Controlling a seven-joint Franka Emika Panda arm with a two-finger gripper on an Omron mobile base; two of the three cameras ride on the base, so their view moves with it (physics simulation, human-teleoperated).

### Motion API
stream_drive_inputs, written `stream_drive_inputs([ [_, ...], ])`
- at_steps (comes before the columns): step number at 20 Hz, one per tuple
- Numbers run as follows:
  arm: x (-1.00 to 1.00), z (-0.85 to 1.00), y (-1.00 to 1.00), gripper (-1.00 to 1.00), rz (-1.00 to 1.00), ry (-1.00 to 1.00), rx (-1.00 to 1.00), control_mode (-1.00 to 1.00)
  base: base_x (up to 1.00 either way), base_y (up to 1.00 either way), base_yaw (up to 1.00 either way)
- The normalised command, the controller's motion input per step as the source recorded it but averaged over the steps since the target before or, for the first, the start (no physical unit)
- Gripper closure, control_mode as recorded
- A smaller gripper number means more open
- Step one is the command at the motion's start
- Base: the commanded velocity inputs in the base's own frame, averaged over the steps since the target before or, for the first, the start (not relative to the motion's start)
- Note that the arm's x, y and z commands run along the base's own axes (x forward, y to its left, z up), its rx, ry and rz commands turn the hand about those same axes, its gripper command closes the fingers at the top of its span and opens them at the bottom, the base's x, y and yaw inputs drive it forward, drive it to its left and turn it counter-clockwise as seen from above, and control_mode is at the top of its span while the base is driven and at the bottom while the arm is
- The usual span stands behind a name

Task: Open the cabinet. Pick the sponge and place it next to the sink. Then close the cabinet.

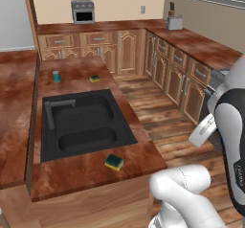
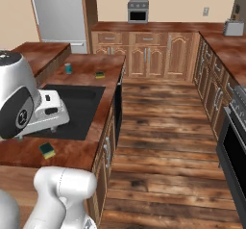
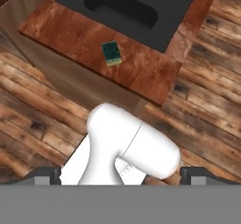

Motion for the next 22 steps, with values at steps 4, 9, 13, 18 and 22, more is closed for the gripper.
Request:
stream_drive_inputs([
  [4, -0.44, 0.5, 0.0, -1.0, -0.09, -0.13, 0.13, -1.0, 0.0, 0.0, 0.0],
  [9, -0.06, 0.03, 0.0, -1.0, -0.15, -0.18, 0.06, -1.0, 0.0, 0.0, 0.0],
  [13, 0.0, 0.08, 0.0, -1.0, -0.17, -0.06, 0.0, -1.0, 0.0, 0.0, 0.0],
  [18, -0.03, 0.0, 0.0, -1.0, -0.05, 0.0, 0.0, -1.0, 0.0, 0.0, 0.0],
  [22, 0.0, 0.0, 0.0, -1.0, 0.0, 0.0, 0.0, -1.0, 0.0, 0.0, 0.0],
])
